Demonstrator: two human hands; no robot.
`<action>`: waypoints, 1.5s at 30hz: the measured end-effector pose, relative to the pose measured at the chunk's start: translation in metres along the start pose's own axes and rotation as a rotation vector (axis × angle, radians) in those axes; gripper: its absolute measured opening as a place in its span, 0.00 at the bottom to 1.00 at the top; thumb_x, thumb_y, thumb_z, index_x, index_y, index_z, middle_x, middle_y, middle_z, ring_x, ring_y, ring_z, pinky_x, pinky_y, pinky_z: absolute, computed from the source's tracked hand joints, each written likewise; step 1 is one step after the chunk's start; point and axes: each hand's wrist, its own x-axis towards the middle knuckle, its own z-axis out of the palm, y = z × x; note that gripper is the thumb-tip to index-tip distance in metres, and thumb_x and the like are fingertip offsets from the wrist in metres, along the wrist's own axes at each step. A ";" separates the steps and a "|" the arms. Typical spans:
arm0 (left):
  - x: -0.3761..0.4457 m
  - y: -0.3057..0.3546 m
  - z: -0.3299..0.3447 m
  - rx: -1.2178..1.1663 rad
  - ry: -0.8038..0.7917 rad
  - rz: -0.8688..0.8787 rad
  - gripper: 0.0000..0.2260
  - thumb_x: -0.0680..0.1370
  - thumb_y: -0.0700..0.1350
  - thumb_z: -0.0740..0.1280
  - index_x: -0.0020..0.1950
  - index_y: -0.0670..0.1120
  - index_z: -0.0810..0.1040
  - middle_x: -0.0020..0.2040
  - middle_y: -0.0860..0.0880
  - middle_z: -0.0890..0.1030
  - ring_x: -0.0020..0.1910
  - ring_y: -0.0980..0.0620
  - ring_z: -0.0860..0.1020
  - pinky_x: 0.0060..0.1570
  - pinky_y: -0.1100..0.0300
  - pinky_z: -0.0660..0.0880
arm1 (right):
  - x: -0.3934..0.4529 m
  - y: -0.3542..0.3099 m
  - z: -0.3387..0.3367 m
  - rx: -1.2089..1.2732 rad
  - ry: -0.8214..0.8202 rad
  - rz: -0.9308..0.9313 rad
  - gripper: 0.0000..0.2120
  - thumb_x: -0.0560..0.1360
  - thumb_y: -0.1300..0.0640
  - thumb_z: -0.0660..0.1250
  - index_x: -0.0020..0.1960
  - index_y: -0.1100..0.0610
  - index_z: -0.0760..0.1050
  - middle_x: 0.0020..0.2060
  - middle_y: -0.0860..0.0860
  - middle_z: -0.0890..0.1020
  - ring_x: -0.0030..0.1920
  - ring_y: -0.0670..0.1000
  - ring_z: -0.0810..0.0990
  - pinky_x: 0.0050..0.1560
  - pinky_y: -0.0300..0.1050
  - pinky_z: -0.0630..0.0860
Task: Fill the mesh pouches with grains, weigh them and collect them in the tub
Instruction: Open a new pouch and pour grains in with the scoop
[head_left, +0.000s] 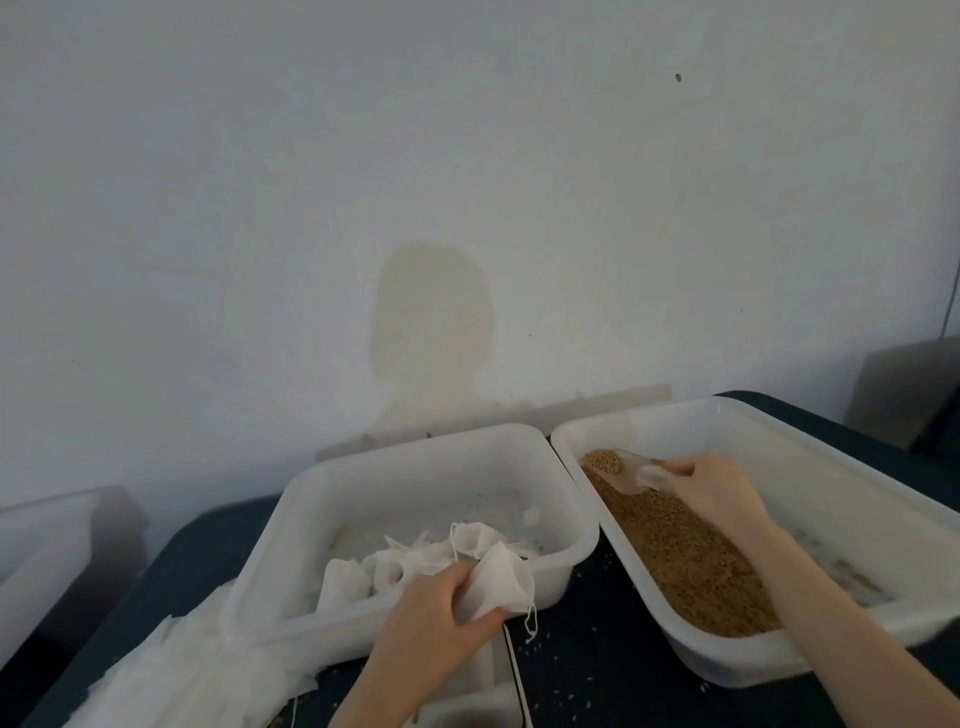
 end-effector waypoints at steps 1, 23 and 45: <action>0.000 0.001 0.000 -0.002 0.003 0.005 0.18 0.60 0.70 0.62 0.42 0.60 0.73 0.38 0.57 0.79 0.38 0.62 0.75 0.39 0.68 0.70 | 0.001 0.001 0.001 -0.013 0.001 -0.007 0.15 0.73 0.42 0.69 0.41 0.52 0.84 0.22 0.47 0.67 0.24 0.48 0.67 0.27 0.40 0.63; -0.023 -0.027 -0.042 -0.068 0.033 -0.090 0.06 0.72 0.56 0.69 0.40 0.57 0.73 0.35 0.60 0.77 0.33 0.65 0.74 0.35 0.72 0.68 | -0.007 -0.038 -0.002 0.394 -0.121 -0.281 0.11 0.74 0.59 0.71 0.55 0.51 0.82 0.38 0.51 0.81 0.25 0.39 0.73 0.26 0.30 0.68; -0.041 -0.054 -0.066 -0.173 0.151 -0.177 0.14 0.72 0.54 0.71 0.50 0.68 0.69 0.44 0.62 0.80 0.43 0.65 0.78 0.38 0.73 0.72 | -0.061 -0.087 0.001 0.456 -0.675 -0.581 0.18 0.70 0.71 0.70 0.50 0.51 0.85 0.42 0.49 0.83 0.35 0.39 0.77 0.37 0.28 0.70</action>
